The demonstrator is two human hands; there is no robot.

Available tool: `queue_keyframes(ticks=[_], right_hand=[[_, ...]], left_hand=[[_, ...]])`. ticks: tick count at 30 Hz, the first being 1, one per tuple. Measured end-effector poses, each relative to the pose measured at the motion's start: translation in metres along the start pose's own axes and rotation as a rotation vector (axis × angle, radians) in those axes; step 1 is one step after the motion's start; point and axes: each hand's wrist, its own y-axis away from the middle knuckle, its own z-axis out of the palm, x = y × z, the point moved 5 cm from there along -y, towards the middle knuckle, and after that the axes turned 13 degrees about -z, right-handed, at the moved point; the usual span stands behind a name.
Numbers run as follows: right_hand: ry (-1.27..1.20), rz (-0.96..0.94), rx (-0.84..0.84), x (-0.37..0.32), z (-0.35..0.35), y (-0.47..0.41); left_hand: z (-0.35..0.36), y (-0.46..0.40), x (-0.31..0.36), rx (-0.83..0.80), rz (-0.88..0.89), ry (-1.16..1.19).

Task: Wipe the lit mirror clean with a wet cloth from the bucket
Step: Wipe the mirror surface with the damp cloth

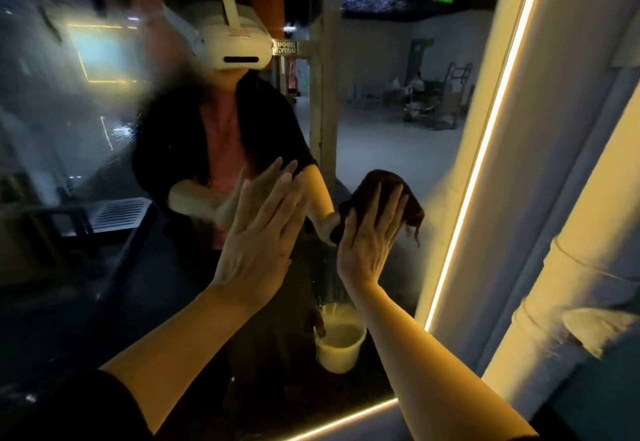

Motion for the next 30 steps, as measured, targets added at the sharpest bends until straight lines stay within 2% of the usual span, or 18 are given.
queue_keyframes(ticks=[5,9,12,18,24,27,30], right_hand=[[0.017,-0.114,-0.081,0.027,-0.005,0.01],[-0.022,0.033,0.062,0.07,-0.029,-0.029],[-0.02,-0.009,0.091,0.083,-0.035,-0.042],[0.018,-0.083,-0.009,0.103,-0.029,-0.006],[0.065,-0.198,0.162,0.122,-0.065,-0.091],[0.072,-0.174,0.096,0.121,-0.054,-0.057],[0.044,-0.102,-0.119,0.118,-0.026,0.032]], left_hand=[[0.006,-0.009,0.033,-0.016,0.084,-0.079],[0.018,-0.016,0.045,-0.065,0.101,-0.196],[0.026,-0.019,0.05,-0.112,0.074,-0.289],[0.027,-0.02,0.053,-0.127,0.071,-0.329],[0.028,-0.021,0.055,-0.14,0.08,-0.358],[0.029,-0.021,0.057,-0.118,0.081,-0.351],[0.031,-0.02,0.054,-0.066,0.082,-0.208]])
